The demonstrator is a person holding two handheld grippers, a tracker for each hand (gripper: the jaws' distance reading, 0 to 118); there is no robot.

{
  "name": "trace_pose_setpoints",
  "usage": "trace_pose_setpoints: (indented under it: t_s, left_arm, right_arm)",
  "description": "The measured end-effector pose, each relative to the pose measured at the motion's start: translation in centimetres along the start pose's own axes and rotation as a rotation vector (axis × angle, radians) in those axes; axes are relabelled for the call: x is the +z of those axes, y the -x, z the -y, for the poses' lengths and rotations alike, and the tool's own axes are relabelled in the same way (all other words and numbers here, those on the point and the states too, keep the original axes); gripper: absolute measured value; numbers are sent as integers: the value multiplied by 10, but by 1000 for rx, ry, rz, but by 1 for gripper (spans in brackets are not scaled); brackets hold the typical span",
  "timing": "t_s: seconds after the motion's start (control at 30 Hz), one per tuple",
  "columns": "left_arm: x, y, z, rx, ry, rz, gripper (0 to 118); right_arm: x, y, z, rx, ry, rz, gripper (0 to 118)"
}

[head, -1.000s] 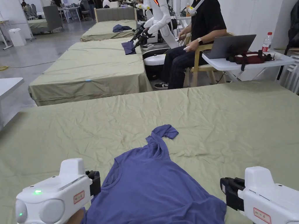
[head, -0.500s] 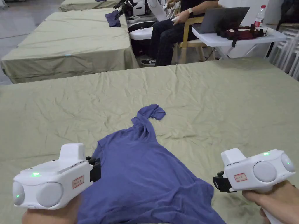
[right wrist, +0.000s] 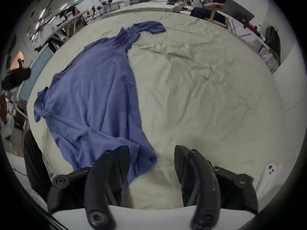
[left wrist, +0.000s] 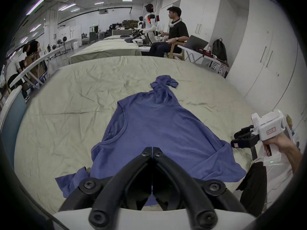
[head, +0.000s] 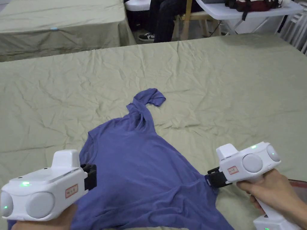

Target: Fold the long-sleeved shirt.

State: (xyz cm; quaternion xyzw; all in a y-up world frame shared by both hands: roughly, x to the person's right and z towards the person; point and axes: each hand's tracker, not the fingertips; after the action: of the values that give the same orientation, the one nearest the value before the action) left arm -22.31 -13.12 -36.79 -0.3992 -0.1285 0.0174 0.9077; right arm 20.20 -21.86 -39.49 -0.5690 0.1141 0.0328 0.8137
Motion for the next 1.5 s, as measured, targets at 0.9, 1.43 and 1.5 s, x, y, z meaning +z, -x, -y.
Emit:
trace_pose_setpoints:
  t_s: [0.9,1.43,1.5]
  left_arm:
    - [-47,19,-23,-20,49,2,0]
    - [-210,4,-178,-351,136,40,3]
    - [-235,-2,-188,-398,157,82,37]
  right_arm:
    - [-23,-13,7,-199,-33,-122,3]
    - [-18,1,6,-91,-48,-74,3]
    - [-21,1,6,-90,-42,-74,3]
